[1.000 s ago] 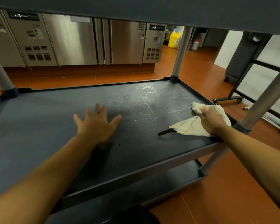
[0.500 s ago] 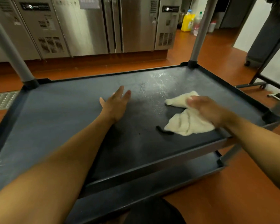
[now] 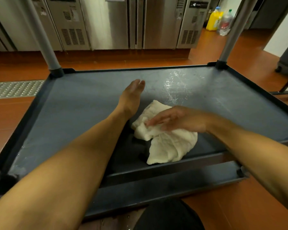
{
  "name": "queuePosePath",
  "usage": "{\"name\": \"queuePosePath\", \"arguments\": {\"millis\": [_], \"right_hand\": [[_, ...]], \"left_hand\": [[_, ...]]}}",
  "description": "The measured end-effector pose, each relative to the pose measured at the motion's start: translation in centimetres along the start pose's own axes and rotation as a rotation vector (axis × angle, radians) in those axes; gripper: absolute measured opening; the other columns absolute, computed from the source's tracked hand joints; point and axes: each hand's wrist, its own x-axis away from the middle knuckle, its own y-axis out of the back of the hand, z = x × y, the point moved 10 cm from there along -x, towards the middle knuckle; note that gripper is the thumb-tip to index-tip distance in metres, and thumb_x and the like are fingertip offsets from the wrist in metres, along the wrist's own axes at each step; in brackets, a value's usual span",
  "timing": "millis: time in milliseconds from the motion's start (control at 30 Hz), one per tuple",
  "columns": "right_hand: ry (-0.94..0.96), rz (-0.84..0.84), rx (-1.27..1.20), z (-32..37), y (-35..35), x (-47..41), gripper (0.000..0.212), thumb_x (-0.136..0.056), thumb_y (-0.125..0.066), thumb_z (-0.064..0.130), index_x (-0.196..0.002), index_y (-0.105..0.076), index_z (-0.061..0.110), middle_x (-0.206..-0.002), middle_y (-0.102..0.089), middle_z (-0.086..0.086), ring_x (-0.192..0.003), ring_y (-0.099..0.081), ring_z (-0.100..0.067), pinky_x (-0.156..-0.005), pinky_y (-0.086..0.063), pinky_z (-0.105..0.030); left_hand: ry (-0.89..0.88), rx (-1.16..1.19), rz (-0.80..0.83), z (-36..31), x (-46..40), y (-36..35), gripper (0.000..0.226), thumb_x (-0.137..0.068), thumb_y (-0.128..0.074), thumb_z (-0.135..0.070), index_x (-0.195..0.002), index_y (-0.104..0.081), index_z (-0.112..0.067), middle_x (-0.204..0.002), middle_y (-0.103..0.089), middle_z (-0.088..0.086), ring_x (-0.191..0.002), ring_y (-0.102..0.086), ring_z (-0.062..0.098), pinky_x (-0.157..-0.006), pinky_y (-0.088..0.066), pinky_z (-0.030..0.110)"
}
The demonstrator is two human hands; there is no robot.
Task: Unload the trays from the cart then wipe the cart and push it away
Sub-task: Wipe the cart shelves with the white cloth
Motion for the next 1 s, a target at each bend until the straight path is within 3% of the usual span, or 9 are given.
{"name": "queuePosePath", "arguments": {"millis": [100,233,400,533,667,733,833,933,1000], "right_hand": [[0.004,0.022,0.244,0.7,-0.6,1.3,0.038,-0.099,-0.067,0.026,-0.135,-0.064,0.037,-0.141,-0.058,0.025,-0.137,-0.048,0.003,-0.123,-0.031,-0.038],[0.016,0.057,0.297,0.3,-0.6,4.3,0.046,-0.096,-0.070,0.028,-0.139,-0.060,0.039,-0.145,-0.054,0.028,-0.139,-0.044,0.005,-0.122,-0.032,-0.040],[-0.050,0.173,0.280,0.4,-1.2,6.7,0.061,-0.093,-0.074,0.035,-0.147,-0.049,0.043,-0.150,-0.046,0.032,-0.140,-0.040,0.008,-0.119,-0.034,-0.032],[-0.084,-0.030,0.305,-0.1,0.0,7.0,0.054,-0.085,-0.082,0.033,-0.134,-0.062,0.044,-0.131,-0.062,0.030,-0.121,-0.058,0.006,-0.106,-0.046,-0.025],[-0.089,-0.233,0.144,-1.1,1.9,8.5,0.038,-0.080,-0.086,0.018,-0.114,-0.074,0.029,-0.105,-0.075,0.013,-0.088,-0.070,-0.002,-0.077,-0.054,-0.016],[-0.112,-0.336,0.131,-2.4,4.0,9.7,0.031,-0.080,-0.086,0.016,-0.106,-0.075,0.029,-0.098,-0.077,0.008,-0.083,-0.072,-0.006,-0.072,-0.055,-0.017],[-0.184,-0.559,0.329,-5.3,9.2,12.5,0.024,-0.082,-0.083,0.018,-0.093,-0.070,0.034,-0.087,-0.072,0.006,-0.077,-0.068,-0.011,-0.069,-0.052,-0.026],[-0.371,-0.763,0.529,-9.5,14.9,17.6,0.011,-0.090,-0.075,0.020,-0.093,-0.065,0.021,-0.084,-0.068,-0.005,-0.072,-0.060,-0.018,-0.061,-0.042,-0.031],[-0.594,-0.852,0.591,-13.2,18.6,22.0,0.016,-0.094,-0.069,0.027,-0.097,-0.062,0.012,-0.087,-0.067,-0.014,-0.072,-0.060,-0.028,-0.063,-0.047,-0.035]], "left_hand": [[-0.040,-0.142,0.041,-0.4,0.0,-0.5,0.067,-0.100,-0.035,-0.059,-0.139,-0.054,-0.008,-0.141,-0.057,0.016,-0.130,-0.052,0.034,-0.113,-0.040,0.050],[-0.058,-0.202,0.061,-0.7,-0.3,-1.0,0.060,-0.101,-0.034,-0.054,-0.129,-0.060,-0.007,-0.129,-0.063,0.015,-0.118,-0.058,0.033,-0.104,-0.043,0.047],[-0.062,-0.237,0.062,-0.5,-0.4,-1.3,0.049,-0.108,-0.038,-0.044,-0.135,-0.060,-0.011,-0.133,-0.063,0.009,-0.120,-0.058,0.026,-0.103,-0.043,0.038],[-0.040,-0.241,0.076,0.1,-0.7,-1.2,0.055,-0.104,-0.038,-0.050,-0.131,-0.058,-0.006,-0.128,-0.062,0.018,-0.116,-0.058,0.035,-0.091,-0.044,0.038],[-0.036,-0.250,0.091,0.2,-0.6,-1.5,0.057,-0.102,-0.039,-0.054,-0.137,-0.058,-0.013,-0.134,-0.062,0.012,-0.120,-0.059,0.030,-0.100,-0.046,0.041],[-0.043,-0.277,0.095,0.1,-0.6,-1.6,0.056,-0.101,-0.040,-0.054,-0.138,-0.058,-0.015,-0.136,-0.062,0.007,-0.122,-0.058,0.026,-0.099,-0.045,0.038],[-0.055,-0.293,0.099,0.0,-0.7,-1.8,0.054,-0.103,-0.043,-0.052,-0.141,-0.057,-0.016,-0.139,-0.061,0.006,-0.124,-0.056,0.025,-0.102,-0.044,0.038],[-0.064,-0.328,0.125,-0.1,-0.5,-2.2,0.054,-0.103,-0.042,-0.053,-0.143,-0.056,-0.018,-0.141,-0.059,0.005,-0.128,-0.054,0.026,-0.111,-0.041,0.043],[-0.068,-0.357,0.134,0.0,-0.3,-2.2,0.062,-0.097,-0.041,-0.062,-0.142,-0.057,-0.021,-0.142,-0.060,0.003,-0.131,-0.053,0.028,-0.118,-0.035,0.052]]}}
